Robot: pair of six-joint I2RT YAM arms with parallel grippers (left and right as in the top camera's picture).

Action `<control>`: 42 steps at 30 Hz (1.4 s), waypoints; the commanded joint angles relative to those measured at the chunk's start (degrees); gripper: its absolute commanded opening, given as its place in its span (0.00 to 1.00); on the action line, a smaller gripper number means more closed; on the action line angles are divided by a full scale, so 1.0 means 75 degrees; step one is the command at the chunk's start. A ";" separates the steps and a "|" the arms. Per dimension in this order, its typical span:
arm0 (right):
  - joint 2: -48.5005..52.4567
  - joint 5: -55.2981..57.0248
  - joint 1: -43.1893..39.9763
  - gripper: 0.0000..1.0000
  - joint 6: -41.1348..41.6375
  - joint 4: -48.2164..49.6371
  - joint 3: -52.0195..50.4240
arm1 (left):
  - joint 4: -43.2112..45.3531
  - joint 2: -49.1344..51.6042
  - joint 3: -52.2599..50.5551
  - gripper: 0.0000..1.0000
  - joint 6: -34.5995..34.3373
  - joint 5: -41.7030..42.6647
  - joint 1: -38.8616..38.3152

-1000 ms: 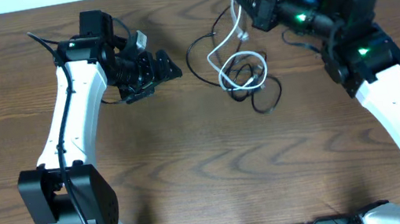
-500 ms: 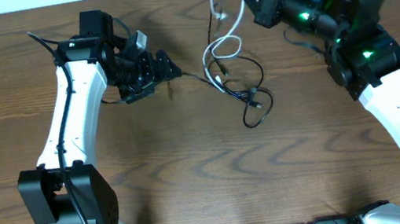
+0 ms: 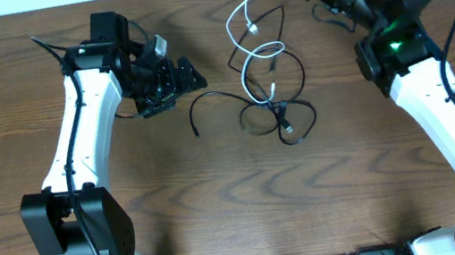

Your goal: Untangle cables

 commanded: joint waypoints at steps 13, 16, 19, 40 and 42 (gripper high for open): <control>-0.0090 -0.0122 -0.0157 0.01 0.1749 0.2853 0.0070 | -0.0064 0.0044 -0.0029 0.93 -0.0035 -0.0070 -0.0003; -0.0093 -0.0944 -0.0268 0.02 -0.0108 0.4651 0.0070 | -0.0076 0.0044 -0.0029 0.93 -0.0038 -0.0067 -0.0006; -0.0096 -0.1722 -0.0219 0.01 0.0026 0.2999 0.0070 | -0.0082 0.0044 -0.0029 0.92 -0.0038 -0.0038 -0.0006; -0.0090 -0.0475 -0.0114 0.02 0.1378 -0.2072 0.0070 | 0.1239 -0.1230 0.0000 0.85 0.2862 0.2987 -0.1172; -0.0090 -0.0478 -0.0114 0.01 0.1378 -0.2072 0.0070 | 0.1434 -0.1230 0.0000 0.85 0.2862 0.2964 -0.1341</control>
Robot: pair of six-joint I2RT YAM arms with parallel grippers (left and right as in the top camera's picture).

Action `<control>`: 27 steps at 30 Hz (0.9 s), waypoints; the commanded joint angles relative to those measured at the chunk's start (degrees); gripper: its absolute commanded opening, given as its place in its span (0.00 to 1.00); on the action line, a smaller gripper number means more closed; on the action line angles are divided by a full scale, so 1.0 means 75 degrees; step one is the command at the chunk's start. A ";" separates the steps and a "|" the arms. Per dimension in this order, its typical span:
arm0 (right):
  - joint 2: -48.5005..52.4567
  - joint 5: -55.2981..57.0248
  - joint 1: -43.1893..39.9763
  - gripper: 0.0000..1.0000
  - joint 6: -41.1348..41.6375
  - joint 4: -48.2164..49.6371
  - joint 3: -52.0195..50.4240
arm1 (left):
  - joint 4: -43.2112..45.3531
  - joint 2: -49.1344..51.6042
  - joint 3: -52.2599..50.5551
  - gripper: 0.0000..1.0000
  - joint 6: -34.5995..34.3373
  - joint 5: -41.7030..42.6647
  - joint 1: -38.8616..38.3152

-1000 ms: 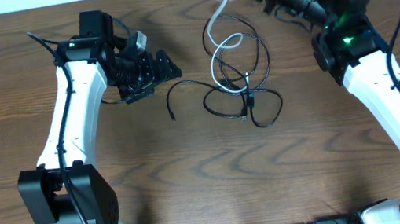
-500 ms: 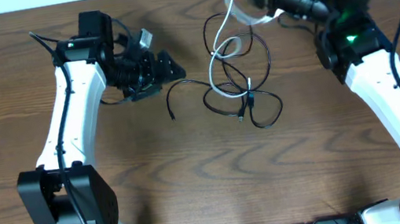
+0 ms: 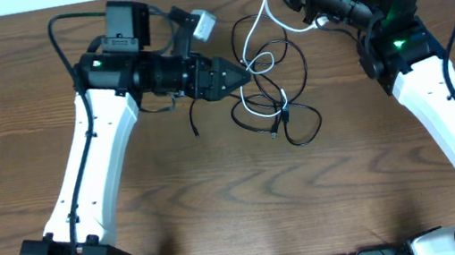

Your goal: Untangle cables

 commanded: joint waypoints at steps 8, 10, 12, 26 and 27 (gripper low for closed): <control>-0.0117 -0.0023 0.0000 0.01 0.0662 0.0003 0.0079 | 0.0801 0.0000 -0.0003 0.77 0.0160 -0.1055 -0.0656; -0.0117 -0.0032 -0.0020 0.01 0.0941 0.0009 0.0079 | 0.0991 0.0000 -0.0003 0.76 0.0160 -0.1157 -0.0705; -0.0117 -0.0029 -0.0050 0.02 0.1244 0.0015 0.0079 | 0.1189 0.0000 -0.0012 0.74 0.0154 -0.1387 -0.0729; -0.0117 -0.0685 -0.0539 0.02 0.1434 0.0236 0.0079 | 0.1687 0.0000 -0.0015 0.74 -0.0326 -0.2547 -0.0729; -0.0117 -0.0685 -0.0542 0.01 0.1434 0.0236 0.0079 | 0.1684 0.0000 -0.0015 0.73 -0.0329 -0.2340 -0.0737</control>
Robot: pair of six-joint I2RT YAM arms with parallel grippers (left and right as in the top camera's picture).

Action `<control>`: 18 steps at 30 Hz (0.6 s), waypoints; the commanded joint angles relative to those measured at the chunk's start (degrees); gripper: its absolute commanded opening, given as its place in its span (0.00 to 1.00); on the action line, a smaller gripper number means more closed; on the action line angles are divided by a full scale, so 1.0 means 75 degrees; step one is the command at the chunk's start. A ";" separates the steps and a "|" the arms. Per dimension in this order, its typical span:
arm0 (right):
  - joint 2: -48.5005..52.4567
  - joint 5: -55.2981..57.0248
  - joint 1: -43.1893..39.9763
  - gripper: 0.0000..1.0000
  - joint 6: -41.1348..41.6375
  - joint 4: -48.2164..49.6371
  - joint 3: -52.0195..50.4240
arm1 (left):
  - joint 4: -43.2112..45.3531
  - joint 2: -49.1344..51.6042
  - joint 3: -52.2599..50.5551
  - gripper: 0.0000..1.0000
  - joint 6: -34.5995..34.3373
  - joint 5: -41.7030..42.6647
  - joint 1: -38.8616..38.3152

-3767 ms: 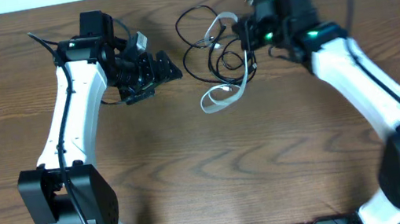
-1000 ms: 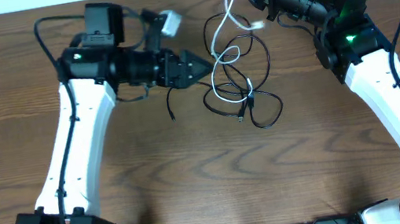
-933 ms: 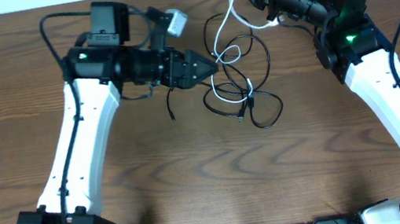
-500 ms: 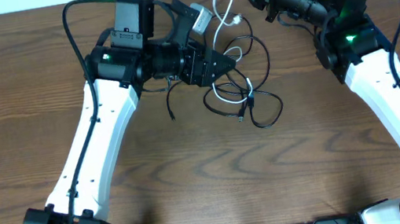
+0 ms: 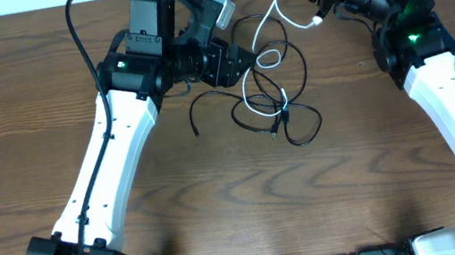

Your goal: Untangle cables

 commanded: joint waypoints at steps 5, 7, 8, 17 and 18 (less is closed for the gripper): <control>-0.0119 -0.0213 0.0003 0.02 0.0093 0.0020 0.0079 | 0.0020 0.0000 -0.0017 0.72 -0.0259 0.0825 -0.0160; -0.0119 -0.0216 0.0006 0.01 0.0093 0.0020 0.0079 | 0.0029 0.0003 -0.0017 0.72 -0.0227 0.0801 -0.0224; -0.0119 -0.0216 0.0006 0.02 0.0093 0.0020 0.0079 | 0.0038 0.0003 -0.0017 0.72 -0.0221 0.0793 -0.0254; -0.0119 -0.0248 0.0003 0.01 0.0090 0.0017 0.0079 | 0.0047 0.0015 -0.0017 0.45 -0.0233 0.0851 -0.0495; -0.0119 -0.0248 0.0003 0.01 0.0090 0.0017 0.0079 | 0.0047 0.0015 -0.0017 0.41 -0.0233 0.0851 -0.0510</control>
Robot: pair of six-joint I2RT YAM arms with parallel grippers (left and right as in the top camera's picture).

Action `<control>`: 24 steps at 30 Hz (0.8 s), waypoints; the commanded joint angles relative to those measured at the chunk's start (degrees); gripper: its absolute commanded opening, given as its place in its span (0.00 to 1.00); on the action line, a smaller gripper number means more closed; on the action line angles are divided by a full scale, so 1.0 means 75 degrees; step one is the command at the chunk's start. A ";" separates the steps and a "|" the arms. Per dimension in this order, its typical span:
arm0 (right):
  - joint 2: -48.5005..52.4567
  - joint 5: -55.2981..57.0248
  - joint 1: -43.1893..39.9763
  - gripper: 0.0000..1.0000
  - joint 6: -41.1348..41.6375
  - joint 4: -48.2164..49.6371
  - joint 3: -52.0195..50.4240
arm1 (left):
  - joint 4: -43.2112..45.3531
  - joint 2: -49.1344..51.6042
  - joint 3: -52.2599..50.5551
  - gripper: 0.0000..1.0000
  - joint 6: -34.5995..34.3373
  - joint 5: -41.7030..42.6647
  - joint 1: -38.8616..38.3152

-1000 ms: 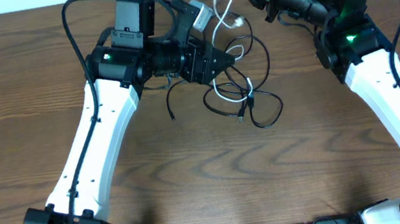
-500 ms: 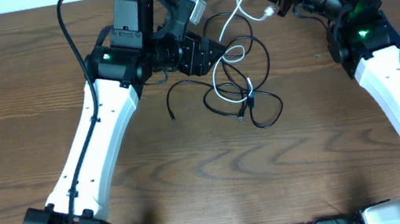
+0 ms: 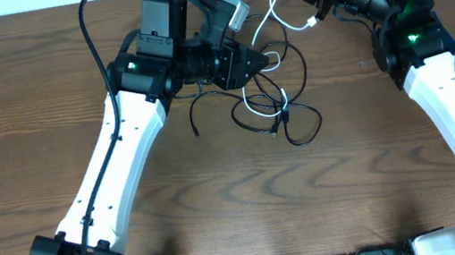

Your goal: Untangle cables

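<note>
A white cable [image 3: 245, 90] and a black cable [image 3: 304, 125] lie looped through each other at the table's middle back. My right gripper at the top edge is shut on the white cable, which rises to it from the tangle; the cable's plug end [image 3: 312, 21] dangles below the gripper. My left gripper [image 3: 264, 57] reaches in from the left with its tip at the tangle's upper loops. Its jaws are seen from above, and their state does not show.
One loose end of the black cable [image 3: 197, 132] trails left of the tangle, under my left arm [image 3: 131, 115]. The wooden table [image 3: 250, 215] ends at a white strip along the back. My right arm [image 3: 450, 103] runs down the right side.
My left gripper has moved a little to the right, further over the tangle's upper loops. The right gripper still holds the white cable at the top edge, and the cables lie about the same.
At first my left gripper was left of the tangle and my right gripper was at the top over the white cable. Then the left gripper pointed at the tangle's left side. Then it was higher beside the loops with the white cable's end raised, and now it sits at the loops.
</note>
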 commanded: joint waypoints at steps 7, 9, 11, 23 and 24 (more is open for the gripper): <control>-0.0117 -0.0134 0.0003 0.01 0.0067 0.0017 0.0079 | -0.0076 0.0015 -0.0017 0.32 -0.0023 0.0154 -0.0131; -0.0117 -0.0143 0.0003 0.02 0.0067 0.0012 0.0079 | -0.0114 0.0015 -0.0017 0.29 -0.0023 0.0152 -0.0131; -0.0117 -0.0143 0.0003 0.02 0.0067 0.0012 0.0079 | -0.0137 0.0015 -0.0017 0.24 -0.0023 0.0154 -0.0131; -0.0117 -0.0076 -0.0006 0.02 -0.0082 -0.0093 0.0079 | -0.0251 0.0015 -0.0017 0.08 -0.0026 0.0125 -0.0131; -0.0117 0.0052 -0.0015 0.02 -0.0230 -0.0224 0.0079 | -0.0254 0.0015 -0.0017 0.08 -0.0029 0.0105 -0.0128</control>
